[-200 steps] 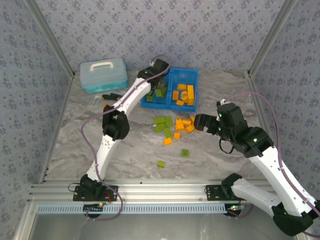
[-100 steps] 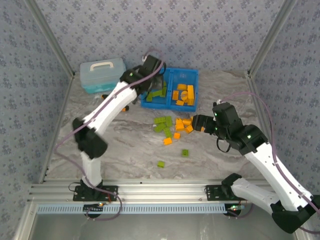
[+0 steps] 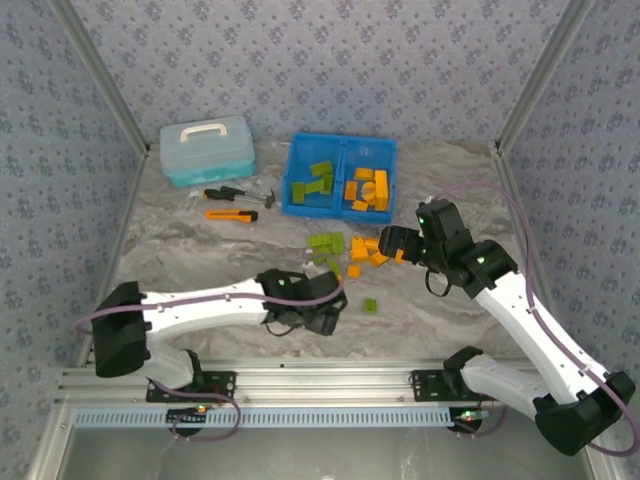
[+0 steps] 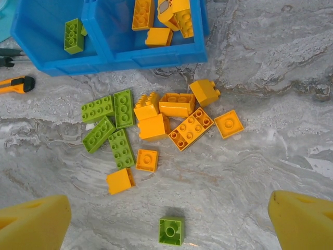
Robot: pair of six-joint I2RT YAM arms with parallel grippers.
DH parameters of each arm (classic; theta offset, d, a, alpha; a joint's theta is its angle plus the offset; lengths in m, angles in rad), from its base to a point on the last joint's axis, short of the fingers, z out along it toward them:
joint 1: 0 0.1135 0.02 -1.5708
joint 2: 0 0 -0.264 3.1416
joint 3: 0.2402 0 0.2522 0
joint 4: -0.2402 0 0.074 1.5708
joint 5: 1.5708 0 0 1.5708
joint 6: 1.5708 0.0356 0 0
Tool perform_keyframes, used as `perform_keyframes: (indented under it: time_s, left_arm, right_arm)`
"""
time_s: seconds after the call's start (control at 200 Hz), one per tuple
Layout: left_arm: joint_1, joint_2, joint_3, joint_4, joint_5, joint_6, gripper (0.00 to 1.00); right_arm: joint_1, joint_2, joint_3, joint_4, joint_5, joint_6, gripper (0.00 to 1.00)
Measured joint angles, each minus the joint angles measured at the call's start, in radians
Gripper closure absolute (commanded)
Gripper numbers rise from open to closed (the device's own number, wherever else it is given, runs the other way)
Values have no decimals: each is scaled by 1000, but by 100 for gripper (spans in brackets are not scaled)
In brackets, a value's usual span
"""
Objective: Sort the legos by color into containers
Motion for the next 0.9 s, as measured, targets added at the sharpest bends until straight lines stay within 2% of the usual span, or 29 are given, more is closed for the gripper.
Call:
perform_keyframes:
  time_s: [0.205, 0.395, 0.49, 0.69, 0.899]
  left_arm:
    - [-48, 149, 7, 63, 27, -45, 7]
    - [-47, 234, 10, 102, 22, -42, 39]
    - [-47, 266, 31, 101, 11, -41, 51]
    - [-47, 291, 43, 115, 5, -59, 65]
    - [-34, 281, 45, 106, 0, -61, 68]
  right_arm:
    - [-5, -13, -10, 0, -7, 0, 0]
    - [-6, -50, -27, -3, -7, 0, 0]
    - [-9, -53, -27, -3, -7, 0, 0]
    - [-9, -53, -27, -4, -7, 0, 0]
    - [-11, -53, -27, -4, -7, 0, 0]
